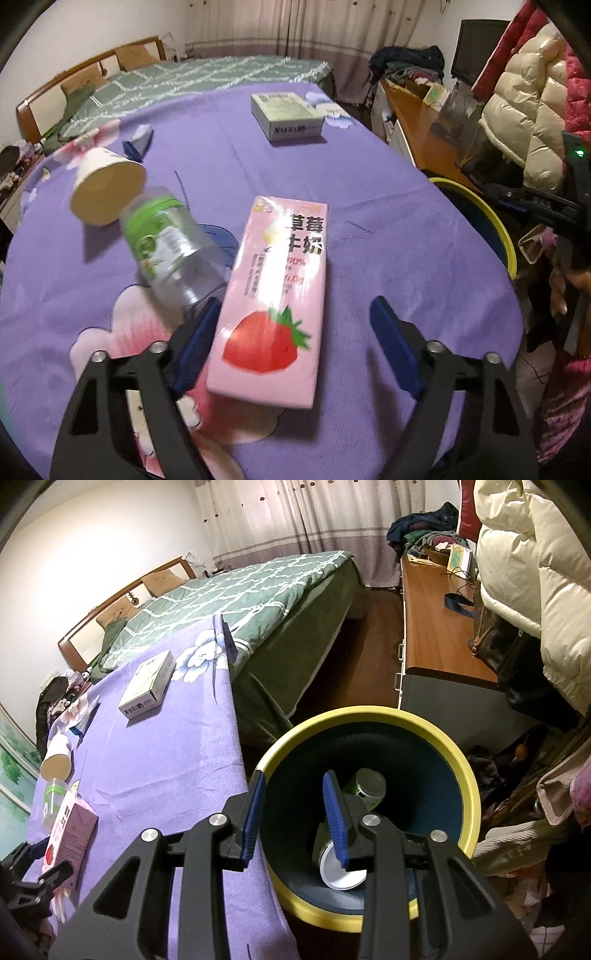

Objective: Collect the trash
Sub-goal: 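Grasp the pink strawberry milk carton with the left gripper, then carry the milk carton into the yellow bin and open the left gripper, then grasp the white medicine box with the right gripper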

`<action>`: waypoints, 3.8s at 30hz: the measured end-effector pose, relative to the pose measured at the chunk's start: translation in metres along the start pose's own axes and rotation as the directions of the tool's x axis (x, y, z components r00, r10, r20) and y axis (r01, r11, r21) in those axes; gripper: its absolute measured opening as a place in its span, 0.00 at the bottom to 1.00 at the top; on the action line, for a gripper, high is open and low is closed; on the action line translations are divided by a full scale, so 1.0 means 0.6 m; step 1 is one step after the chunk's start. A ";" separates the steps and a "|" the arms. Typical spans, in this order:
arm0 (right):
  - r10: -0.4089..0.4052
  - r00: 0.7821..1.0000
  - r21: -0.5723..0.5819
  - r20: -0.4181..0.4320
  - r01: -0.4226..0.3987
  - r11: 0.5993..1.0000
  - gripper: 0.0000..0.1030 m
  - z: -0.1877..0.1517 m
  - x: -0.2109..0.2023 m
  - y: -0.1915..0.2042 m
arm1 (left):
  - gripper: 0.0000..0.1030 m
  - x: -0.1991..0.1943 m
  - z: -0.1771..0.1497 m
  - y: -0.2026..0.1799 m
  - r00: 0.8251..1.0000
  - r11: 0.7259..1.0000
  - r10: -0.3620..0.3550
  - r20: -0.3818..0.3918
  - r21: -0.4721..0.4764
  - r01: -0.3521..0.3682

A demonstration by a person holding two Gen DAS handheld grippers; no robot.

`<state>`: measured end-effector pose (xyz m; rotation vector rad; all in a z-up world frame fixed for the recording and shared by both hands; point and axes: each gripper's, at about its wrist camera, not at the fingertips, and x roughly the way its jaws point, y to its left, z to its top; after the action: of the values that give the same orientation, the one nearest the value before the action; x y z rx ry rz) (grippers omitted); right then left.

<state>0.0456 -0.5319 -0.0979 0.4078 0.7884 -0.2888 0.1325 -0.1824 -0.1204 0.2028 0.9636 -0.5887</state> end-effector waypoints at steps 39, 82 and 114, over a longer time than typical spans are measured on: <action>-0.161 0.987 0.143 0.023 0.156 0.977 0.39 -0.054 -0.077 -0.205 | 0.74 0.173 0.203 -0.468 0.980 0.922 -0.183 -0.079 0.332 0.199; 0.102 0.988 -0.284 -0.115 -0.131 0.950 0.83 0.176 0.194 0.377 | 0.95 -0.088 0.124 0.310 0.874 0.887 0.377 0.306 -0.391 -0.246; -0.072 0.986 -0.237 -0.150 0.035 0.971 0.66 0.088 0.211 0.275 | 0.95 -0.063 0.108 0.305 0.881 0.901 0.347 0.321 -0.375 -0.218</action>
<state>0.2293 -0.4227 -0.1169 0.1887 0.9780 -0.2125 0.2641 -0.0436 -0.0697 -0.0707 0.6208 -0.1726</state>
